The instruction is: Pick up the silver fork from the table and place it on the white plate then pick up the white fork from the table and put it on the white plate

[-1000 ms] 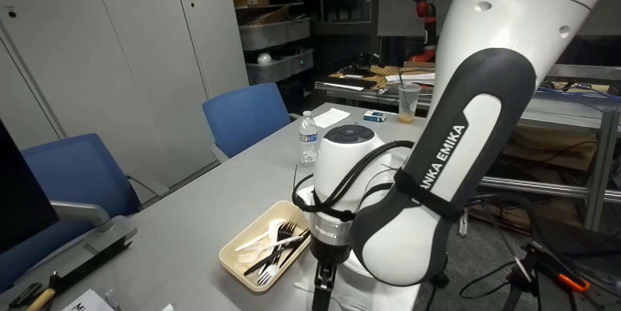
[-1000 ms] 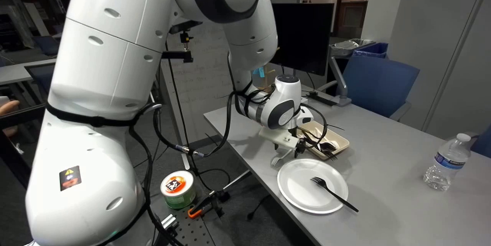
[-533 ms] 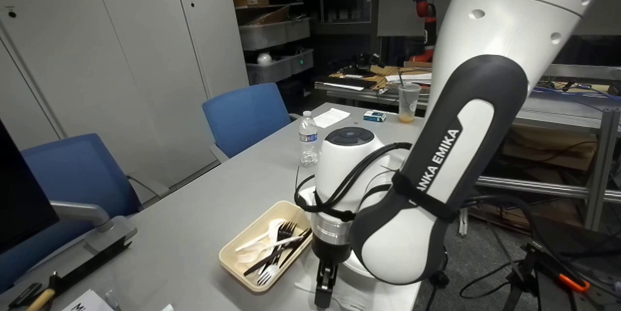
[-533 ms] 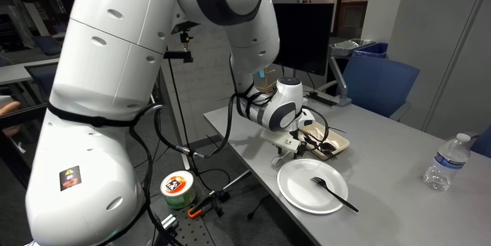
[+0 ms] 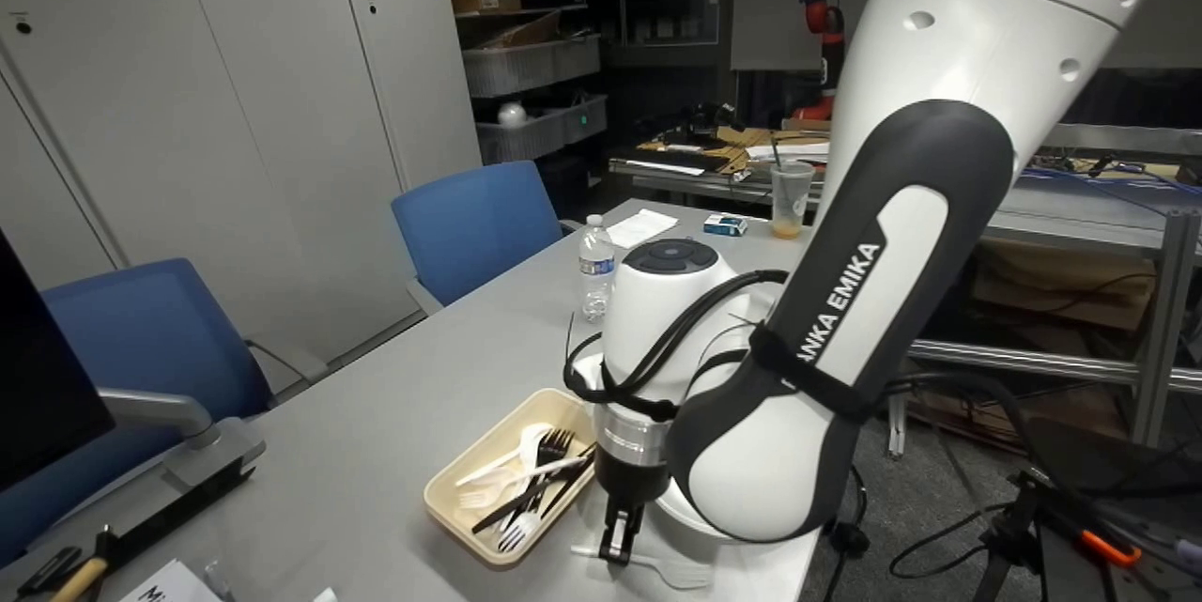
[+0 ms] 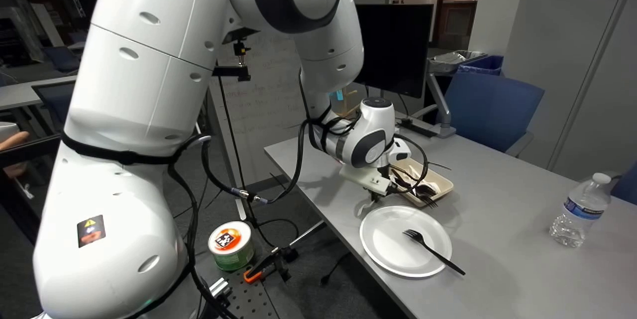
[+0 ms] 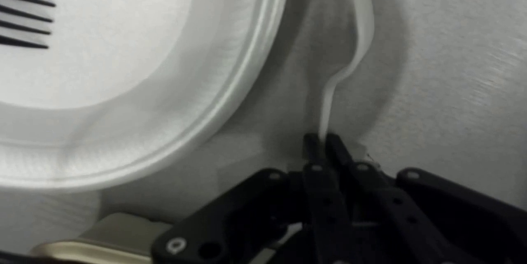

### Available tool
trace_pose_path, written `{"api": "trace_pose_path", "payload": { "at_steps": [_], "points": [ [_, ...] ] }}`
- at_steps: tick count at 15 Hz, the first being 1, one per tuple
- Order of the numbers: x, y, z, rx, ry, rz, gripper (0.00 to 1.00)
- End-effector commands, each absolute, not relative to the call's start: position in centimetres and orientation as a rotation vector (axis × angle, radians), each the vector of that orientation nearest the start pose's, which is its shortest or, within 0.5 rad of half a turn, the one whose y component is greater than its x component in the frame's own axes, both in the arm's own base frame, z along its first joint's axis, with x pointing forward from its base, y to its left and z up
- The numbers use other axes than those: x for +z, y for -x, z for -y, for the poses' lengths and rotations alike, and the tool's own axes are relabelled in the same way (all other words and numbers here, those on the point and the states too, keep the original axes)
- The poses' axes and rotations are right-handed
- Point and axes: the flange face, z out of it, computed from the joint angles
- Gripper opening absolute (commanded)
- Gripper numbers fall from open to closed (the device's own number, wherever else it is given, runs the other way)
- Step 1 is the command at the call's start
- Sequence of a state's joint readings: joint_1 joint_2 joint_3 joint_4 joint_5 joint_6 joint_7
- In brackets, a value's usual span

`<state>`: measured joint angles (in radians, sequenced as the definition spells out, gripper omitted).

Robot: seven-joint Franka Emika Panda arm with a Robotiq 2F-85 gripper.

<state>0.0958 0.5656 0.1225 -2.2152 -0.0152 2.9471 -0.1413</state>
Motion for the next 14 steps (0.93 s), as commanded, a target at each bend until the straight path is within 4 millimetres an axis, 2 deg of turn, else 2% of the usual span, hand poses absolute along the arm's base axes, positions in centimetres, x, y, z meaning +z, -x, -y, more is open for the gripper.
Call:
{"api": "trace_pose_path", "payload": {
  "at_steps": [1, 4, 8, 12, 14],
  "points": [
    [13.5, -55.0, -12.7, -0.264, 3.016, 0.475, 0.0],
    [13.9, -55.0, -12.6, -0.272, 3.018, 0.45, 0.01],
    [16.5, -54.7, -11.7, -0.264, 3.03, 0.385, 0.01],
    [19.6, -54.9, -9.7, -0.325, 3.044, 0.329, 0.01],
    [20.3, -55.1, -8.2, -0.347, 3.05, 0.294, 0.01]
  ]
}}
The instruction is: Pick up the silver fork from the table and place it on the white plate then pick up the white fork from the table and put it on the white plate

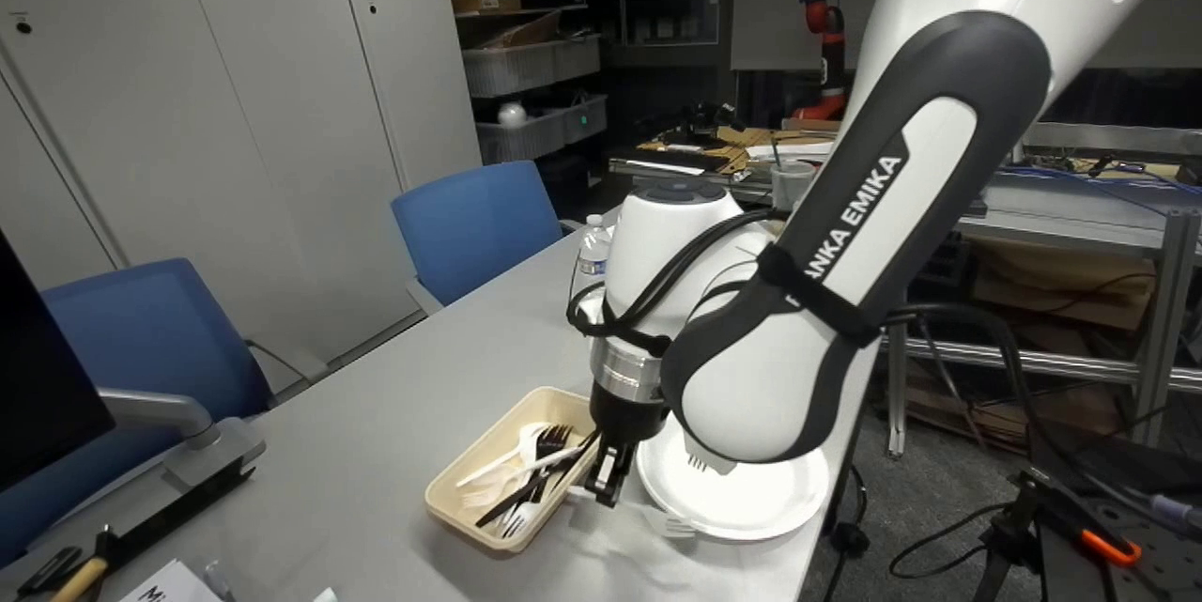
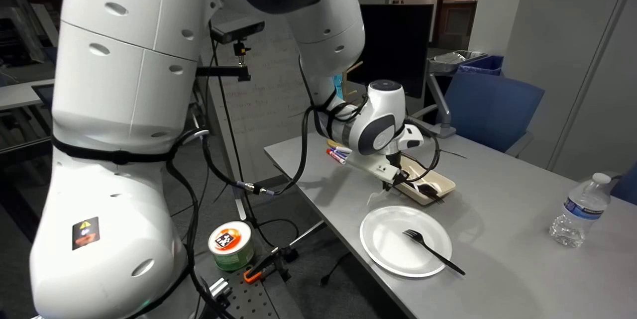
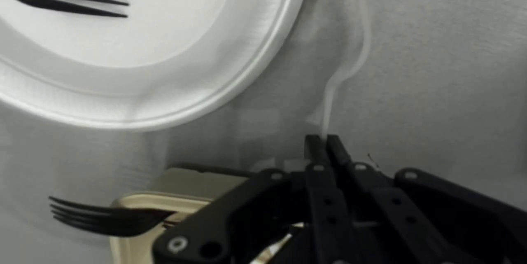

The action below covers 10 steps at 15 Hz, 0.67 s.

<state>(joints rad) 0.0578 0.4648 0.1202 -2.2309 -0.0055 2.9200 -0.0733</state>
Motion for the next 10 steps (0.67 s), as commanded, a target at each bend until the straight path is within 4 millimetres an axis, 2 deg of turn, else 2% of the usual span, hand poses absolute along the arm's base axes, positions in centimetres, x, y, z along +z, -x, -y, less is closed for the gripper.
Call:
{"api": "trace_pose_path", "payload": {
  "at_steps": [1, 5, 10],
  "points": [
    [20.5, -55.0, -7.4, -0.353, 3.057, 0.269, 0.01],
    [20.3, -54.6, -4.5, -0.324, 3.066, 0.172, 0.01],
    [18.8, -53.8, -1.5, -0.264, 3.076, 0.031, 0.01]
  ]
}}
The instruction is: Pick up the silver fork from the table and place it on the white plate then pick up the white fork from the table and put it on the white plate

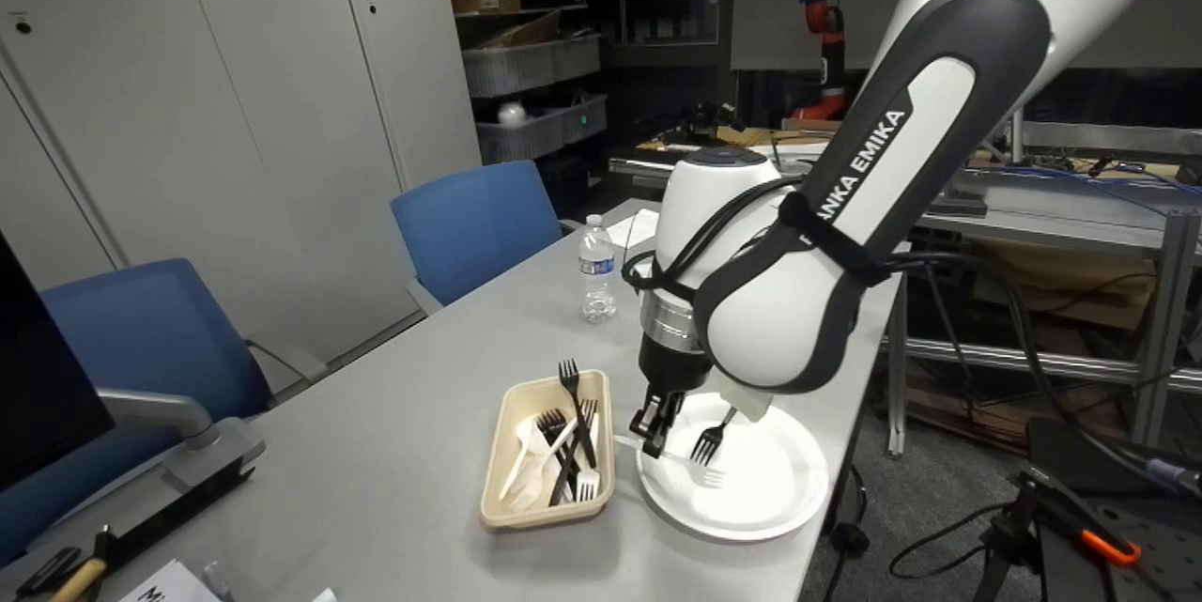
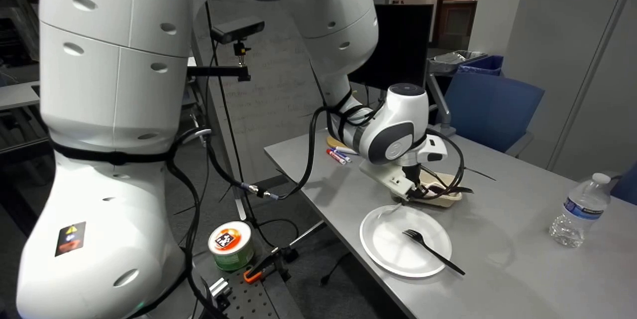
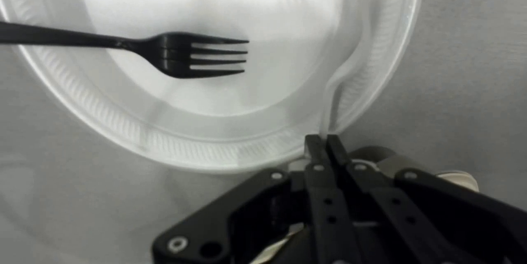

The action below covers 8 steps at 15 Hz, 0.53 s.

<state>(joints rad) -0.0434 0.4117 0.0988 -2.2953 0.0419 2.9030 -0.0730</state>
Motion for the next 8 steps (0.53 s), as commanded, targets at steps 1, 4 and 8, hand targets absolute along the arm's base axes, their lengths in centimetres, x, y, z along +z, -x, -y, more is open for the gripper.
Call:
{"api": "trace_pose_path", "payload": {
  "at_steps": [1, 4, 8],
  "points": [
    [18.5, -53.7, -0.8, -0.276, 3.082, 0.003, 0.01],
    [17.9, -53.6, 0.6, -0.291, 3.09, -0.07, 0.01],
    [17.5, -53.7, 1.6, -0.317, 3.074, -0.158, 0.31]
  ]
}}
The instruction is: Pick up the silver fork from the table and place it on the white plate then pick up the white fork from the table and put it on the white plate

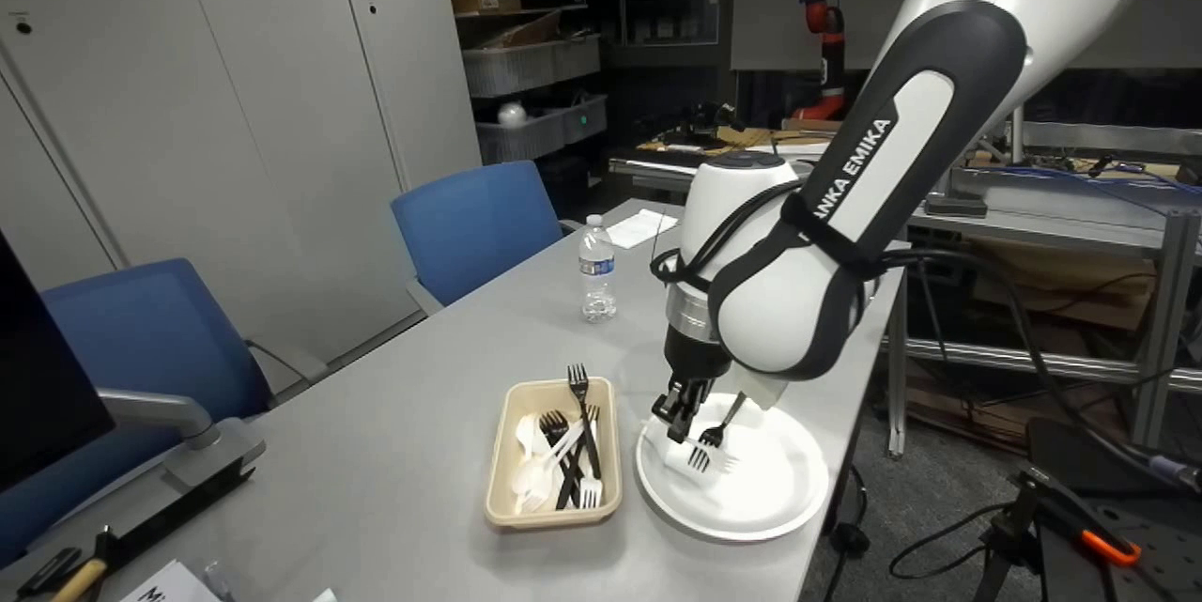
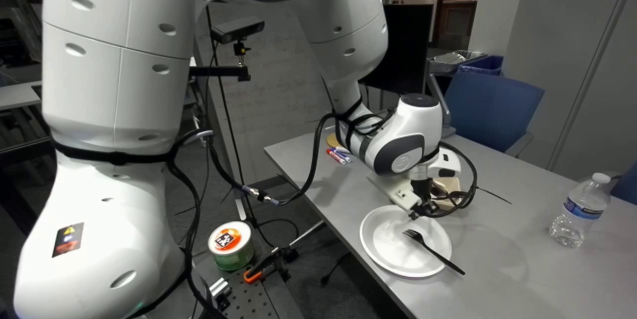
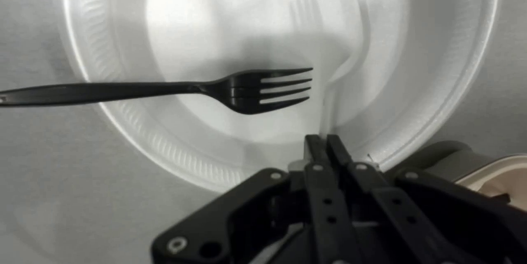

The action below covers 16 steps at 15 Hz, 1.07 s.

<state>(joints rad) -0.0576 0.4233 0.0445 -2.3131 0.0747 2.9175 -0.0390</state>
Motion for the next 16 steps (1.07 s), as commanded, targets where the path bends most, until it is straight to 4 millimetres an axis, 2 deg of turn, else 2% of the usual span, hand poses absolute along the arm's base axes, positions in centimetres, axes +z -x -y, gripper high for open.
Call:
{"api": "trace_pose_path", "payload": {
  "at_steps": [1, 5, 9, 16],
  "points": [
    [17.5, -53.7, 1.7, -0.323, 3.07, -0.178, 0.38],
    [17.4, -53.8, 2.0, -0.347, 3.056, -0.223, 0.67],
    [18.3, -53.8, 2.1, -0.371, 3.051, -0.249, 0.98],
    [21.8, -53.1, 2.0, -0.377, 3.038, -0.257, 1.0]
  ]
}}
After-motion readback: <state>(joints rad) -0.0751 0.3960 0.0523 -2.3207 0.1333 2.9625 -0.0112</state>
